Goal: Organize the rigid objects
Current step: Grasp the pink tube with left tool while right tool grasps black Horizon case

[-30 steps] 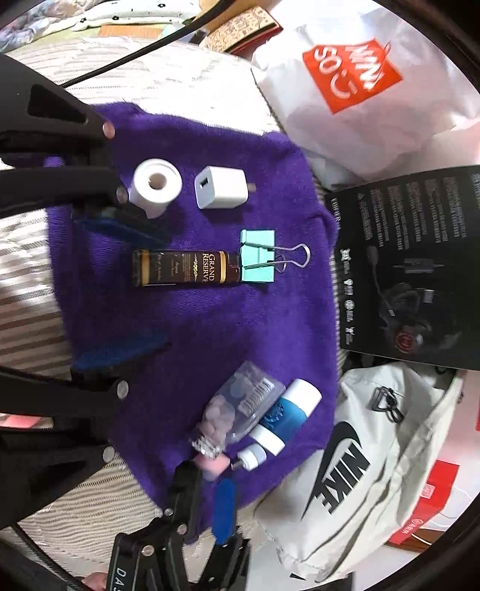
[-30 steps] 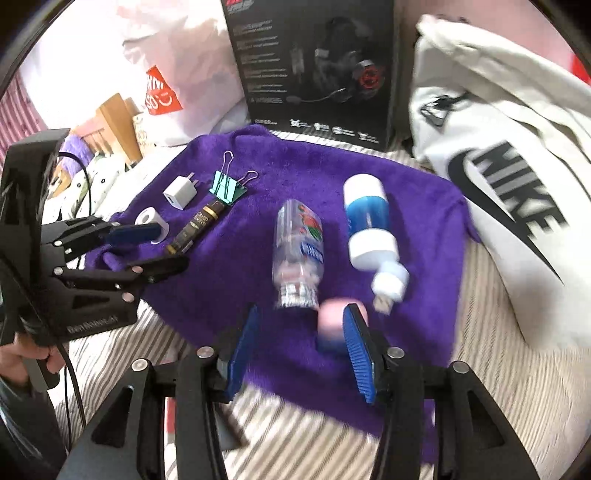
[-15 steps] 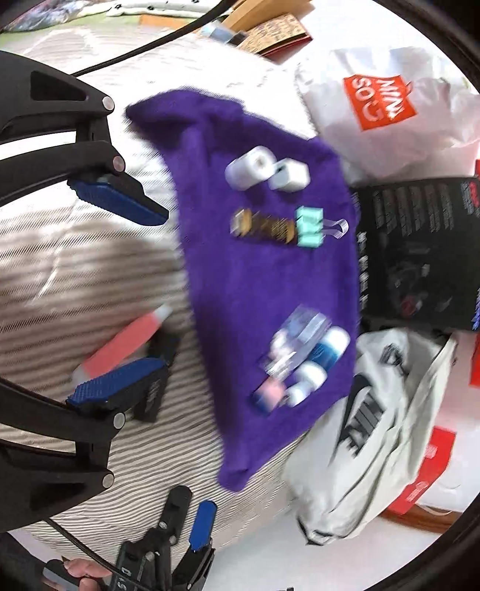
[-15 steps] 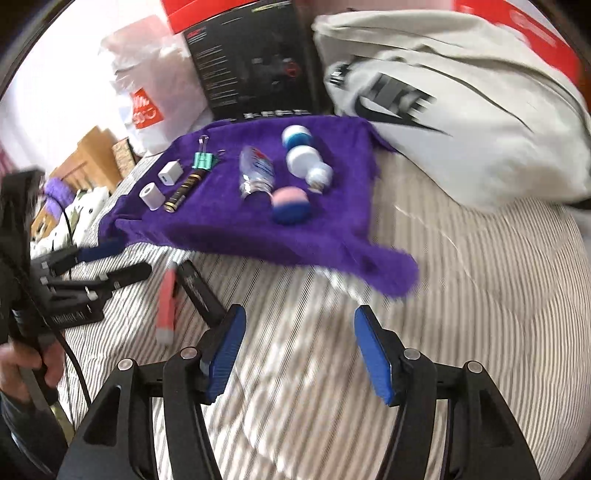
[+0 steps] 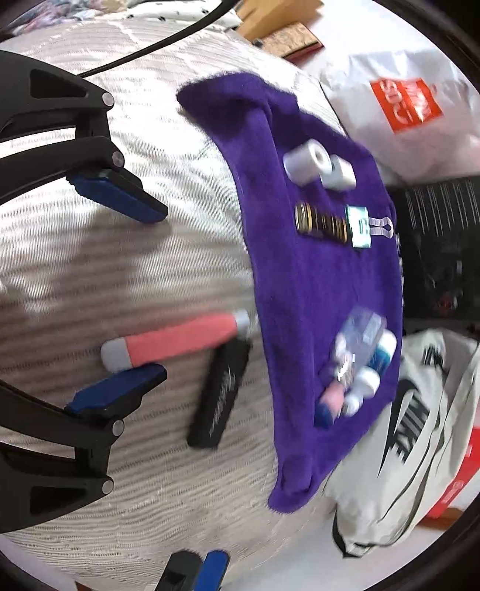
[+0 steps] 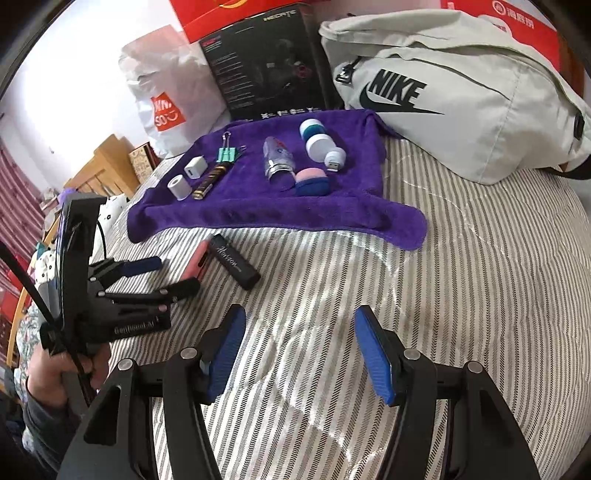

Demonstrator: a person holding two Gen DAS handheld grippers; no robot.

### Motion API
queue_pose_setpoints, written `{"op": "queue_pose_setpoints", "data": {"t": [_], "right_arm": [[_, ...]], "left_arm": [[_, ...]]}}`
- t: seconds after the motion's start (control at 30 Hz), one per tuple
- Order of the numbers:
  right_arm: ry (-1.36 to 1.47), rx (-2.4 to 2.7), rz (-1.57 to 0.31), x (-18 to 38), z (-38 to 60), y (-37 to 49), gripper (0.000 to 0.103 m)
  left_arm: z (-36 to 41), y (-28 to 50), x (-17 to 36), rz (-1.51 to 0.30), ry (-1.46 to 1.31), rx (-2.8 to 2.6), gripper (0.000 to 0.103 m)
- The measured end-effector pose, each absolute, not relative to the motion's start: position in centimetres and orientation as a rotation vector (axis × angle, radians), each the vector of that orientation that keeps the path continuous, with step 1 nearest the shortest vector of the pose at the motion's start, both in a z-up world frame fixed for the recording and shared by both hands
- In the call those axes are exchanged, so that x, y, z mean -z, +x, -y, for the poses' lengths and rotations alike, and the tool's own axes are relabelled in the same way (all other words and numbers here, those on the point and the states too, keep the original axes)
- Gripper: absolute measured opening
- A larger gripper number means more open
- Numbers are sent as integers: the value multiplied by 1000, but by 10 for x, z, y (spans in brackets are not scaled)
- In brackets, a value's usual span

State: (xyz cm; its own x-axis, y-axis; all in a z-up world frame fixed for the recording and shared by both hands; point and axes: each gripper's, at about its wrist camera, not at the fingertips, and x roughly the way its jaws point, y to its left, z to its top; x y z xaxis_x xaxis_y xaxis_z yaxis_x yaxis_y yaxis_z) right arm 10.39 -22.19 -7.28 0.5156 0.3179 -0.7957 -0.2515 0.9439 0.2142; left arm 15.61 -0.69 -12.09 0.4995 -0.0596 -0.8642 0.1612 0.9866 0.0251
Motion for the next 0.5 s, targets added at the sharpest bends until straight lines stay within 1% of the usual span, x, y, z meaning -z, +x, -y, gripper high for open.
{"op": "queue_pose_setpoints", "data": {"t": [0.03, 0.07, 0.13, 0.2, 0.23, 0.27, 0.33, 0.37, 0.5], "right_arm": [[75, -343, -970, 73, 222, 104, 61], [78, -340, -971, 74, 221, 105, 61], [86, -348, -975, 75, 221, 106, 61], [83, -352, -980, 76, 219, 107, 61], [77, -352, -984, 78, 218, 107, 61], [74, -352, -988, 79, 217, 107, 61], [71, -356, -994, 81, 215, 107, 61], [69, -359, -994, 81, 214, 107, 61], [86, -401, -992, 85, 205, 112, 61]], "left_arm": [[5, 156, 120, -1036, 117, 123, 78], [4, 157, 120, -1030, 123, 124, 75], [6, 158, 118, -1016, 117, 149, 74], [13, 158, 117, -1000, 116, 203, 58], [17, 159, 119, -1006, 115, 227, 45], [20, 158, 118, -990, 123, 229, 41], [24, 158, 118, -976, 134, 249, 27], [24, 157, 118, -971, 134, 260, 17], [13, 153, 116, -980, 90, 293, 16]]}}
